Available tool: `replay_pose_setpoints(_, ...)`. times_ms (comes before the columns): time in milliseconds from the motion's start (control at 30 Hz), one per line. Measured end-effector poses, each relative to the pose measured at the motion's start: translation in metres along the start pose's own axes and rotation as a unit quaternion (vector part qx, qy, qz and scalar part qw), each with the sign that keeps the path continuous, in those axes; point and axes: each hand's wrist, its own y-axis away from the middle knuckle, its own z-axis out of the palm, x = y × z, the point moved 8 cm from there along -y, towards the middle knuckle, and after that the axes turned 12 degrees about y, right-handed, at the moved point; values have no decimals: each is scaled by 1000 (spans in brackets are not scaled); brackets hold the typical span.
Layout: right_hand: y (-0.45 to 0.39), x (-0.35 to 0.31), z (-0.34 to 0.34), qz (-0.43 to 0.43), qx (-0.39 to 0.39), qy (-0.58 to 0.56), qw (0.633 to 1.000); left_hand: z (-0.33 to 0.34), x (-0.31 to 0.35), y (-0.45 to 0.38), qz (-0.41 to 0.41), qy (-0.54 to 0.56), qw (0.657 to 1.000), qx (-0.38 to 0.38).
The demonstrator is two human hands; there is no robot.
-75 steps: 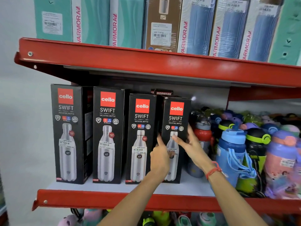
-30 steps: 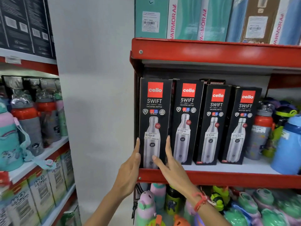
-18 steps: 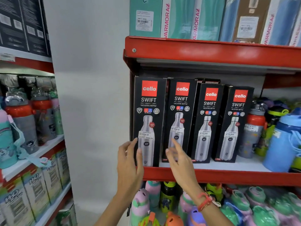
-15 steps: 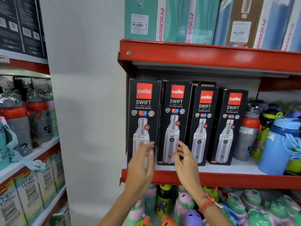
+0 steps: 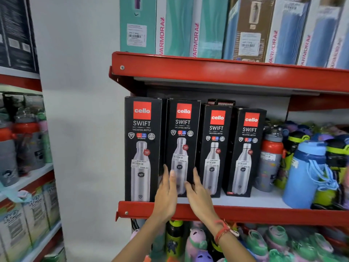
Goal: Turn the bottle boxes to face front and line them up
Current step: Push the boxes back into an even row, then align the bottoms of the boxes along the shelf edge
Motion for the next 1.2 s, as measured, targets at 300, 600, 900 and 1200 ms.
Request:
replay_pose_setpoints(300,19,14,-15,-34,0,-39,999,-25,14,31,29,-25,998,53)
replay_pose_setpoints(600,38,15,-22,-54,14,-49,997,-32,13,46,23,-15,998,59)
replay_pose_setpoints(900,24,48,-69,-26,133,-83,987,2,47,57,203,-84,966,139)
replay_pose_setpoints(1200,-20,84,-72,-11,8,-101,995,117,12,16,-13,28,999,-25)
